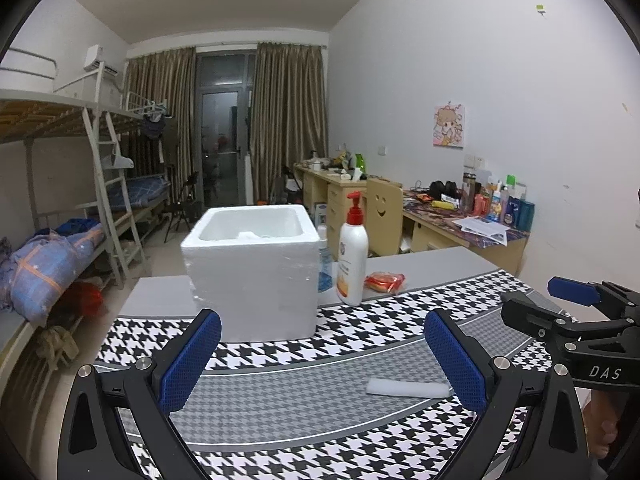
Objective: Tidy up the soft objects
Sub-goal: 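Move both tools back over the table toward the remaining items, then lower the left gripper onto the white foam stick while the right approaches the tissue pack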
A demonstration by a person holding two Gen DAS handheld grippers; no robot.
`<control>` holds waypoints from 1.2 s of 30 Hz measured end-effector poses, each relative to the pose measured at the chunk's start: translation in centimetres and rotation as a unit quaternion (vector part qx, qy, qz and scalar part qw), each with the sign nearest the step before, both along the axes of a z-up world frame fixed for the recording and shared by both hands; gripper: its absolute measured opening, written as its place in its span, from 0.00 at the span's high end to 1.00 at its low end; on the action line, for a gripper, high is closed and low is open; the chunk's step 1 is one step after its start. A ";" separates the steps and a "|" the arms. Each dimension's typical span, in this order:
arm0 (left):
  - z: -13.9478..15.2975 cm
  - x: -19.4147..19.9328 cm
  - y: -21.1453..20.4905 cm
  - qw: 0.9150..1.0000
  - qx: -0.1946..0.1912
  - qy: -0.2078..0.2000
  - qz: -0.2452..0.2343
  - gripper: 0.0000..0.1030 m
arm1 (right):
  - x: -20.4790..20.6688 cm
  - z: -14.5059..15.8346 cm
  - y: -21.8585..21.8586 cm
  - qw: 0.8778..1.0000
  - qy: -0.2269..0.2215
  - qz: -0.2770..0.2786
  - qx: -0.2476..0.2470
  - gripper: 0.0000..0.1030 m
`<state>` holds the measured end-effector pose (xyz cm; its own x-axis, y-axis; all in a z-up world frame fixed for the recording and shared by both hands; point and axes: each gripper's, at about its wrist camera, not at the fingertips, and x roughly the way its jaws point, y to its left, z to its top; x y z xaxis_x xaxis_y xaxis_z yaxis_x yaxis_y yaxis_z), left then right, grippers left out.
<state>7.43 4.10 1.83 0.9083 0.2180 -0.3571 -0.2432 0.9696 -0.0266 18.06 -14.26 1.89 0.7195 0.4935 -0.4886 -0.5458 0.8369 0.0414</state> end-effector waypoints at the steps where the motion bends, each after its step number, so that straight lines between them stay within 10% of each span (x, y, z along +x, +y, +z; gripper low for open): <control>1: -0.1 0.2 0.0 1.000 -0.001 0.003 -0.002 0.01 | 0.1 -0.2 -0.2 1.000 0.001 -0.003 -0.001 0.09; 36: -3.3 5.6 -2.8 0.994 0.001 0.067 -0.085 0.01 | 2.6 -5.2 -3.7 0.996 0.062 -0.054 -0.017 0.09</control>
<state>13.06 1.25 -1.50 0.8766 0.0665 -0.4766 -0.0770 0.9970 -0.0024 20.69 -17.99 -3.28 0.7008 0.3978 -0.5921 -0.4444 0.8928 0.0738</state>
